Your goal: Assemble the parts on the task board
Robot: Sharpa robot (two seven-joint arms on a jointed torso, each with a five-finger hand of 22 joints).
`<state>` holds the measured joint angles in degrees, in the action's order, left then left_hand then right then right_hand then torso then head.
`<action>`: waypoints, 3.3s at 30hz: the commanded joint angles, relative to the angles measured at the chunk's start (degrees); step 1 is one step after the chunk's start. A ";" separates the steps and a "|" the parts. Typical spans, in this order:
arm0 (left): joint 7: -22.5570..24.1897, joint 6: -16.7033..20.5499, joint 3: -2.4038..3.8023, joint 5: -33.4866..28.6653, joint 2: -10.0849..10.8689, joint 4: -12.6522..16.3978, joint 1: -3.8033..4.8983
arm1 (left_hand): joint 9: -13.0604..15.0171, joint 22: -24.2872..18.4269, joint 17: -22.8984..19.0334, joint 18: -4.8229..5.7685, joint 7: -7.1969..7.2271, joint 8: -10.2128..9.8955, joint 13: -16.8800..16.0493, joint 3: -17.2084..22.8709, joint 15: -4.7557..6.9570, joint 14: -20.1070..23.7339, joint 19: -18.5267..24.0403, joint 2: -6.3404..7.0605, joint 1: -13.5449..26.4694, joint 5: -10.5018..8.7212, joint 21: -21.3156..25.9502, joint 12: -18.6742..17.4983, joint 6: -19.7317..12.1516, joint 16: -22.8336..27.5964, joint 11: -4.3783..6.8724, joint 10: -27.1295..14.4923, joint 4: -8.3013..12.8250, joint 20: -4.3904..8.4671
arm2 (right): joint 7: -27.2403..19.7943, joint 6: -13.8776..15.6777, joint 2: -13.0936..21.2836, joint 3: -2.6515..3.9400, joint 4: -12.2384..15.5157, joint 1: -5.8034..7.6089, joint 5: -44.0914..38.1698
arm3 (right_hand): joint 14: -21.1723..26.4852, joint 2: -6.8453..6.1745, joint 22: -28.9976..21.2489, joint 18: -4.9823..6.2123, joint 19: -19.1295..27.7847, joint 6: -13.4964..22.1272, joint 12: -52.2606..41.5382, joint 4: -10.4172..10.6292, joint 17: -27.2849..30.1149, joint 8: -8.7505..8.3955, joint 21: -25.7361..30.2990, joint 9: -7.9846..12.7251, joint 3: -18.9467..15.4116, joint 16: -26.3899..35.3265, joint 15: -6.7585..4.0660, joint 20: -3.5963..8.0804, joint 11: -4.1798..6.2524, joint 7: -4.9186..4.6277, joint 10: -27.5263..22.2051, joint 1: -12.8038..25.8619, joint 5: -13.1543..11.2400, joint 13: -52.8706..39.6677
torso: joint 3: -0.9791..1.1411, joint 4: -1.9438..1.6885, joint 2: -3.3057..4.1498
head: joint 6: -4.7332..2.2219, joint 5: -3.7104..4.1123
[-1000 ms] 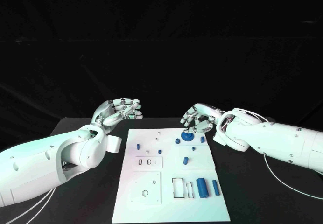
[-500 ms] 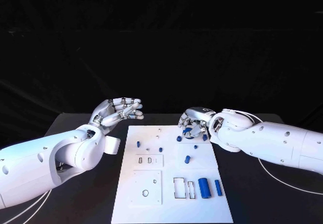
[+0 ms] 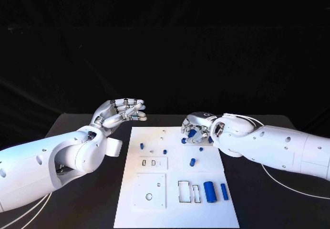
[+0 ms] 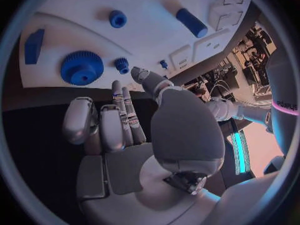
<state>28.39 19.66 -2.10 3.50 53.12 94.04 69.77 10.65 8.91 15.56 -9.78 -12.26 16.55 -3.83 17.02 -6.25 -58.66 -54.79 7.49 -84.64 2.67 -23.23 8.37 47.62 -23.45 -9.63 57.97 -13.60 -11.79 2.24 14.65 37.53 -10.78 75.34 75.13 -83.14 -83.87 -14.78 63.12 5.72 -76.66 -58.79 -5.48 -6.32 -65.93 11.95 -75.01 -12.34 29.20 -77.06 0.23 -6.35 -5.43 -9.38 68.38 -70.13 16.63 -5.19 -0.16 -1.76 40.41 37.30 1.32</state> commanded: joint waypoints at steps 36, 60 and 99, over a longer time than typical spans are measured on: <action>-0.52 -2.03 0.08 -0.62 0.55 0.83 0.53 | -0.08 -0.13 0.15 -0.59 -1.00 -0.32 0.09 0.00 -0.29 0.52 -0.15 0.44 0.20 0.23 -0.01 -0.49 0.29 0.30 -0.18 0.44 -0.46 -0.27 | 1.40 -2.58 -1.74 -0.19 -1.77 -0.76 -1.50 | -2.19 3.39 4.46 -1.05 -1.14 -2.14 -1.11 2.07 -0.92 1.04 -3.02 -2.05 3.84 -2.16 -0.30 0.28 1.04 1.17 2.04 -0.23 -4.29 -0.24 | -0.07 -0.31 1.10 | 0.45 -0.18; -1.24 -2.72 0.08 -1.02 0.74 0.56 0.60 | -0.14 -0.20 0.31 -0.63 -1.04 -0.47 0.09 0.22 -0.29 0.52 -0.17 0.23 0.11 0.24 0.02 -0.81 0.21 0.34 -0.22 0.42 -0.46 -0.29 | 5.38 5.37 -0.59 -0.10 1.04 -0.36 -2.39 | -2.06 5.18 5.86 -1.21 -1.33 -3.70 -2.14 2.71 -0.45 3.17 -3.79 -4.66 6.34 -2.49 -1.09 0.97 2.01 2.18 3.93 -1.27 -5.84 -1.01 | -0.05 -0.16 1.25 | 0.14 -0.35; -1.53 -3.06 0.09 -1.10 0.66 1.22 1.27 | -0.19 -0.26 0.47 -0.64 -1.02 -0.58 0.07 0.52 -0.28 0.53 -0.21 0.15 -0.25 0.24 0.02 -1.11 0.19 0.39 -0.21 0.49 -0.22 -0.29 | 8.30 9.63 -11.25 0.07 -6.19 0.53 -2.81 | -2.03 4.74 5.87 -1.19 -1.25 -3.49 -2.09 3.11 -0.33 3.33 -3.77 -5.12 6.41 -2.52 -1.13 1.03 2.01 2.19 3.87 -0.78 -5.76 -1.07 | -0.25 -0.80 2.14 | 0.22 -0.48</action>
<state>26.57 17.69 -2.08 2.59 53.86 95.04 70.92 10.51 8.70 15.97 -9.76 -12.26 16.28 -3.83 17.17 -6.46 -58.45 -54.78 7.48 -84.66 2.66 -23.23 7.46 47.62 -23.45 -9.83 58.17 -13.75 -11.79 10.64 24.30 26.40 -10.72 69.30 75.68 -85.68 -84.02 -9.88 69.06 5.23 -78.08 -62.17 -7.37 -3.52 -66.35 14.98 -78.65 -17.33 35.46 -79.38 -0.43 -5.73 -3.39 -7.20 72.06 -71.24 10.49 -6.23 -0.39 -2.52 42.48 37.40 0.90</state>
